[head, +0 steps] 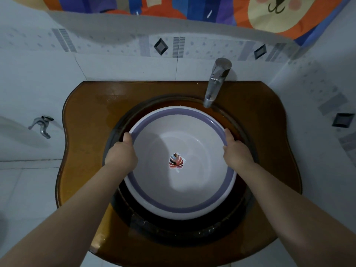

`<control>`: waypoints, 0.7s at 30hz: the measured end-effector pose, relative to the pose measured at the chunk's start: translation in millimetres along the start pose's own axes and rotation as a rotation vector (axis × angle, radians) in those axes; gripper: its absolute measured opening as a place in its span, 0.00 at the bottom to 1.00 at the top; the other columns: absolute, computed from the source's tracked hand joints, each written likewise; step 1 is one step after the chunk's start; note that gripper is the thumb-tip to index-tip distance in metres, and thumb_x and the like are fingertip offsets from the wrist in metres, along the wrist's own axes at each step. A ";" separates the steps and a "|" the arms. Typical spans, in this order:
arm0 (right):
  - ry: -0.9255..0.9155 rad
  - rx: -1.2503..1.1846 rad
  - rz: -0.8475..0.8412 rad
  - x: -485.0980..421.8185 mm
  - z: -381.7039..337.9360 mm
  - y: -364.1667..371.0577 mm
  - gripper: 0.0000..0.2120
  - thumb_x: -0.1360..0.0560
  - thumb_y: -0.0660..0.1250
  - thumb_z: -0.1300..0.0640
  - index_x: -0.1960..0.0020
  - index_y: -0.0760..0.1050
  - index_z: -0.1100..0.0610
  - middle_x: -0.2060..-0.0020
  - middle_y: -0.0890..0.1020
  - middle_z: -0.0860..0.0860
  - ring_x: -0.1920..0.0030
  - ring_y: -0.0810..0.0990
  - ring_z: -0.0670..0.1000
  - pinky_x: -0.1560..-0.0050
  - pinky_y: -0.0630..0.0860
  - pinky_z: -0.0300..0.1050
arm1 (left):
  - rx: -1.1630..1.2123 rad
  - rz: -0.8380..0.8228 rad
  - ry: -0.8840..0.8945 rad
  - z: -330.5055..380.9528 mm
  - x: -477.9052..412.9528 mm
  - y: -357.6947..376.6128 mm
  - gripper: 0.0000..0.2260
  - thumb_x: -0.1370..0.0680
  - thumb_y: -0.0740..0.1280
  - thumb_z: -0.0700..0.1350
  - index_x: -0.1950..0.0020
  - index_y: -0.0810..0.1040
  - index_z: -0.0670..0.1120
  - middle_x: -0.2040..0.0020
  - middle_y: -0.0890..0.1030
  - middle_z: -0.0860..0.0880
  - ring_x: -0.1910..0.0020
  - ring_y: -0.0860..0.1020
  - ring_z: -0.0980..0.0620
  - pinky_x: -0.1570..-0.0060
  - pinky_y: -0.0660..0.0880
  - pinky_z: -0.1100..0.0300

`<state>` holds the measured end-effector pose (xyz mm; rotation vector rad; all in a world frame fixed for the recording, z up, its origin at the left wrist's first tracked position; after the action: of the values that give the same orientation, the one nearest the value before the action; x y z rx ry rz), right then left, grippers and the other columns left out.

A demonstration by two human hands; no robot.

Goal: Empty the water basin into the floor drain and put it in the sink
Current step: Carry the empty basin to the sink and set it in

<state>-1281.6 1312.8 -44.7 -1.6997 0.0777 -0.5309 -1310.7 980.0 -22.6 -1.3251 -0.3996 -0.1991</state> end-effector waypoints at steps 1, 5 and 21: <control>0.002 0.003 0.002 -0.3 0.2 0.2 0.31 0.21 0.54 0.55 0.26 0.39 0.45 0.50 0.75 0.56 0.63 0.73 0.51 0.67 0.69 0.44 | -0.004 -0.013 0.000 0.1 -0.5 0.0 0.26 0.25 0.58 0.34 0.30 0.52 0.45 0.61 0.74 0.41 0.72 0.73 0.46 0.82 0.63 0.60; -0.003 -0.007 0.017 -1.5 -0.8 -2.9 0.30 0.21 0.54 0.54 0.26 0.40 0.45 0.49 0.75 0.55 0.62 0.73 0.50 0.67 0.69 0.44 | -0.051 -0.037 0.006 0.7 1.4 0.4 0.27 0.24 0.57 0.35 0.28 0.49 0.43 0.65 0.74 0.43 0.74 0.72 0.48 0.80 0.70 0.54; -0.052 -0.008 0.036 12.7 -5.0 -18.2 0.28 0.20 0.54 0.55 0.25 0.44 0.50 0.45 0.76 0.58 0.52 0.77 0.55 0.57 0.72 0.45 | 0.126 -0.041 0.085 -5.1 4.5 -0.3 0.26 0.22 0.59 0.40 0.28 0.51 0.45 0.66 0.75 0.45 0.73 0.73 0.48 0.80 0.65 0.59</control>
<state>-1276.6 1307.6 -23.0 -1.7155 0.0728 -0.4603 -1305.9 975.5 -21.5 -1.1811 -0.3622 -0.2598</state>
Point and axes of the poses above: each hand's wrist, its own x-axis away from the middle knuckle, its own y-axis out of the palm, z = x × y, the point moved 5 cm from there along -x, towards the middle knuckle
